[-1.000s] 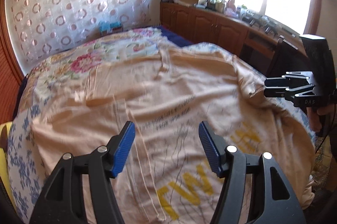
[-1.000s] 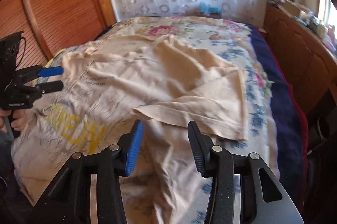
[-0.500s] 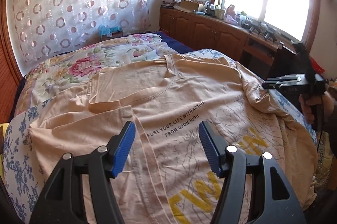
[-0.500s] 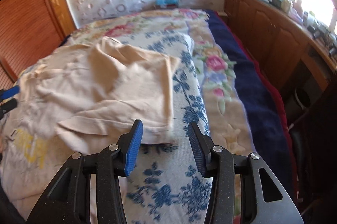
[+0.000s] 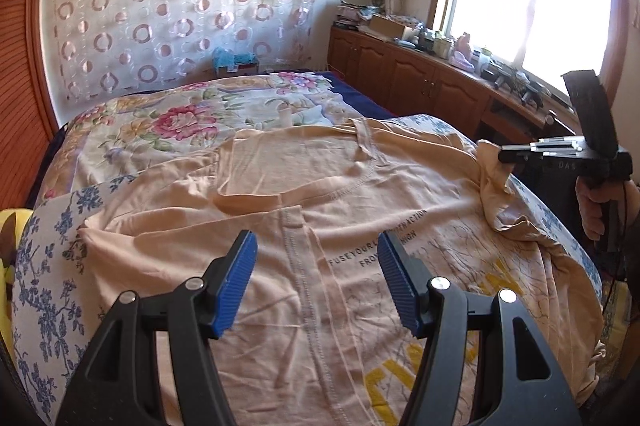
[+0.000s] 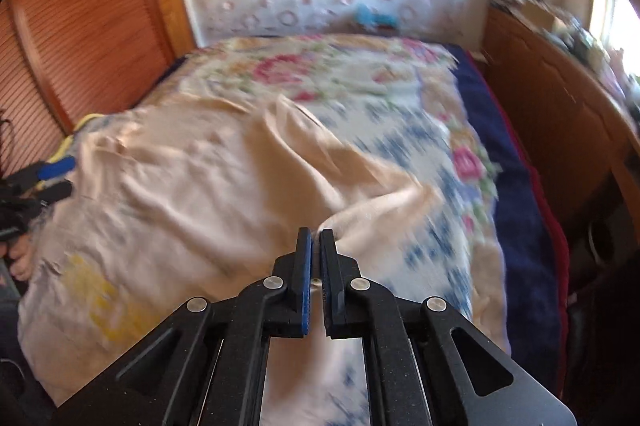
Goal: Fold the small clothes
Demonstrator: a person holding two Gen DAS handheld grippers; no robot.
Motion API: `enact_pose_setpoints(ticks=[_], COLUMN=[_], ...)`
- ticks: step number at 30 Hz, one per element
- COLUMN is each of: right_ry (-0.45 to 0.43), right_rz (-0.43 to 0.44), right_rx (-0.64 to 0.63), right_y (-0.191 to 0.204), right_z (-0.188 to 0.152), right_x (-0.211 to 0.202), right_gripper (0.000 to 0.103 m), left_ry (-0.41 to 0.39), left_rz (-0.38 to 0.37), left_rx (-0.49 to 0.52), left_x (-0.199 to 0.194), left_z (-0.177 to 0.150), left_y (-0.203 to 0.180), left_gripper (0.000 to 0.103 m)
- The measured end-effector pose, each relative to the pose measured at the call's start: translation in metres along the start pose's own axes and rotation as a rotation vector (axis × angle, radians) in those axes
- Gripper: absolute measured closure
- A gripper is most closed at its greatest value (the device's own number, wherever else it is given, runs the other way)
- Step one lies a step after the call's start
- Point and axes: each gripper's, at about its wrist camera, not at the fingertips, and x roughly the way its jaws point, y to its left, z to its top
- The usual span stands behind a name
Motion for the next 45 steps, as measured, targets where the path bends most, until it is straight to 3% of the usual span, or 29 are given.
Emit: enact_pose_setpoints(ticks=[6,11,12,13,14,20,29,33,37,45], right_ry=[-0.029,-0.006,0.0,0.003,0.002,0.008,0.118,0.143,0.169,0.169], right_rz=[0.041,0.041,0.032,0.027,0.031,0.032,0.015,0.033,0.04,0.091], right_rx=[-0.152,-0.179,-0.177,-0.17,-0.155,-0.113,-0.07,-0.065,-0.086,-0.108], right_y=[0.046,0.064,0.066,0.066,0.065,0.057,0.053,0.058,0.064,0.08], right_z=[0.045,0.059,0.059,0.058,0.057,0.03,-0.036,-0.052,-0.061,-0.064], right_x=[0.017,0.04,0.043,0.044,0.042,0.019,0.008,0.006,0.006,0.0], right_gripper=[0.101,0.097,0.08,0.055,0.05,0.05,0.055,0.07,0.095,0.099], left_ry=[-0.004,-0.005,-0.004,-0.003,-0.002,-0.004,-0.002,-0.002,-0.004,-0.008], left_rz=[0.012,0.013,0.014,0.014,0.014,0.017,0.019,0.019,0.023,0.029], left_rx=[-0.018,-0.019,-0.019,-0.019,-0.019,-0.008,-0.009,-0.015,-0.015,-0.017], left_x=[0.001,0.0,0.0,0.0,0.0,-0.002,-0.001,0.0,0.0,-0.001], left_z=[-0.002,-0.003,-0.003,-0.003,-0.002,-0.002,-0.002,-0.004,-0.005,-0.004], left_y=[0.006,0.006,0.006,0.006,0.006,0.003,0.002,0.003,0.004,0.006], left_gripper=[0.04,0.04,0.04,0.04,0.04,0.04,0.04,0.04,0.04,0.04])
